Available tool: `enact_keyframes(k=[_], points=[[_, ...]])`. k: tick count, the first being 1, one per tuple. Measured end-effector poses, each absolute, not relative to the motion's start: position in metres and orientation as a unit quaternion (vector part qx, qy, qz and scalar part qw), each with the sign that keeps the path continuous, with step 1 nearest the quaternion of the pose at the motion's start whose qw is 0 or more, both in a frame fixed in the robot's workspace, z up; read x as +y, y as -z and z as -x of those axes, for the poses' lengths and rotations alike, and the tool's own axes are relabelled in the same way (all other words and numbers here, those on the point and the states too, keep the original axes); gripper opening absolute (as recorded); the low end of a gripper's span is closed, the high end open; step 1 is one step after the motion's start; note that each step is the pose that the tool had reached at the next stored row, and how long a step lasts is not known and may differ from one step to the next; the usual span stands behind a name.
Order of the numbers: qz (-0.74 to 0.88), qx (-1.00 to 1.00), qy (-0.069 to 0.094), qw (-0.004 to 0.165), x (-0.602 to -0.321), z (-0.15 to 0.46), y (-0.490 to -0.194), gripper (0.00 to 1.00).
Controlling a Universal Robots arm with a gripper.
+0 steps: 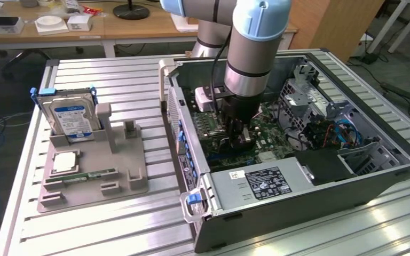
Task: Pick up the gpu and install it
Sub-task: 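Insert the gpu into the slot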
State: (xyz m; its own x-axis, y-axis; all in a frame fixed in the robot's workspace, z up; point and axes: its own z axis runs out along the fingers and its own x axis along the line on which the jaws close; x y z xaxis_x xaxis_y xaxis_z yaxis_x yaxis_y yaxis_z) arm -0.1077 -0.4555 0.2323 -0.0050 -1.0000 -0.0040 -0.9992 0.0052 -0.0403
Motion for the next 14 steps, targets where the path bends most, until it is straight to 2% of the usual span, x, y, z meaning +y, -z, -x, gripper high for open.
enact_keyframes(k=[14], points=[[0.705, 0.709, 0.013, 0.016, -0.4555, 0.1077, -0.2287, 0.27]])
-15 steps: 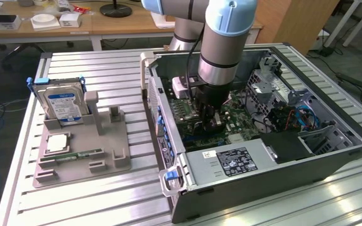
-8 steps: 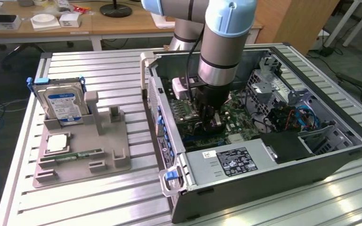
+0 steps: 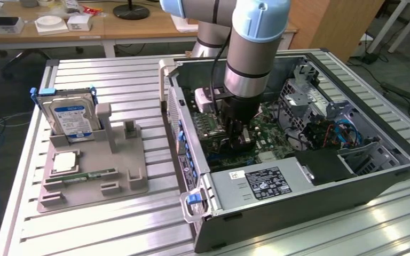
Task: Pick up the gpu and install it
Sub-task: 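Insert the gpu into the slot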
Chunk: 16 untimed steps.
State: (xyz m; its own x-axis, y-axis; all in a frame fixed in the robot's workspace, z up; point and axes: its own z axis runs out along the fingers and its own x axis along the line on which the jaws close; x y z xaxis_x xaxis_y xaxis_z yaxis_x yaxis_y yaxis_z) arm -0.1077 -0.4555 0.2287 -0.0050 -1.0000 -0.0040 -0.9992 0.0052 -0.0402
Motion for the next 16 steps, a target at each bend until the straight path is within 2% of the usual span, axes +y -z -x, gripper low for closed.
enact_keyframes(k=[7, 8, 16], points=[[0.705, 0.709, 0.013, 0.016, -0.455, 0.108, -0.231, 0.27], [0.705, 0.709, 0.013, 0.017, -0.455, 0.108, -0.231, 0.34], [0.705, 0.709, 0.014, 0.018, -0.455, 0.108, -0.246, 0.34]])
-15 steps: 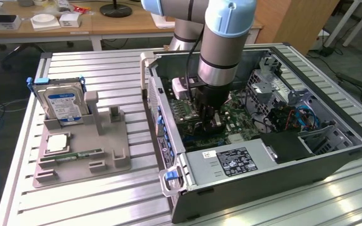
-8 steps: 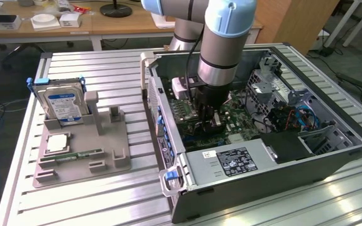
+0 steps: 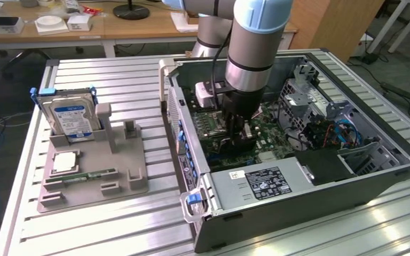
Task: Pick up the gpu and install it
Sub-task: 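Insert the gpu into the slot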
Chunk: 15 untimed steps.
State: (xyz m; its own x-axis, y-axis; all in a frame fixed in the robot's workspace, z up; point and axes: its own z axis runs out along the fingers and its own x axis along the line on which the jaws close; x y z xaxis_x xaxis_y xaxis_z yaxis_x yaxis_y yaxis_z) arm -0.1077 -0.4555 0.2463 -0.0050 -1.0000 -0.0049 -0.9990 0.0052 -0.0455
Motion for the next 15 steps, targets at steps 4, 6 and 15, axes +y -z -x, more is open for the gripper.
enact_keyframes(k=[4, 6, 15], points=[[0.705, 0.709, 0.016, 0.019, -0.455, 0.108, -0.256, 0.34], [0.705, 0.709, 0.017, 0.02, -0.456, 0.108, -0.262, 0.34], [0.705, 0.709, 0.018, 0.022, -0.455, 0.108, -0.271, 0.2]])
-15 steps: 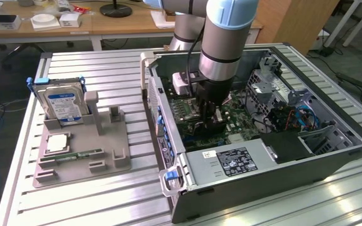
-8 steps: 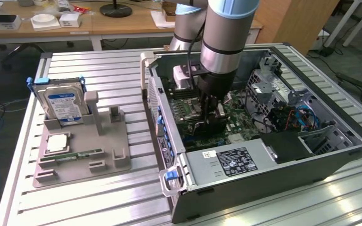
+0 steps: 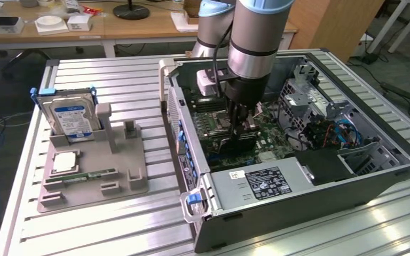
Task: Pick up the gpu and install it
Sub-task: 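Insert the gpu into the slot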
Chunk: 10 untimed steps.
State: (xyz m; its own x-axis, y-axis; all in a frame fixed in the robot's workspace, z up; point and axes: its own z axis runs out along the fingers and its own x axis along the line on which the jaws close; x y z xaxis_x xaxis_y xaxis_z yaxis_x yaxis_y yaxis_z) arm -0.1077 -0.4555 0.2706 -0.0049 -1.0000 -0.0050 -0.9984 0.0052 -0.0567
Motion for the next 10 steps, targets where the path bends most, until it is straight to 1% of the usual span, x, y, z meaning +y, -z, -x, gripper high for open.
enact_keyframes(k=[2, 10], points=[[0.705, 0.709, 0.018, 0.022, -0.4555, 0.1077, -0.2706, 0.1], [0.705, 0.709, 0.018, 0.022, -0.4555, 0.1077, -0.2706, 0.1]])
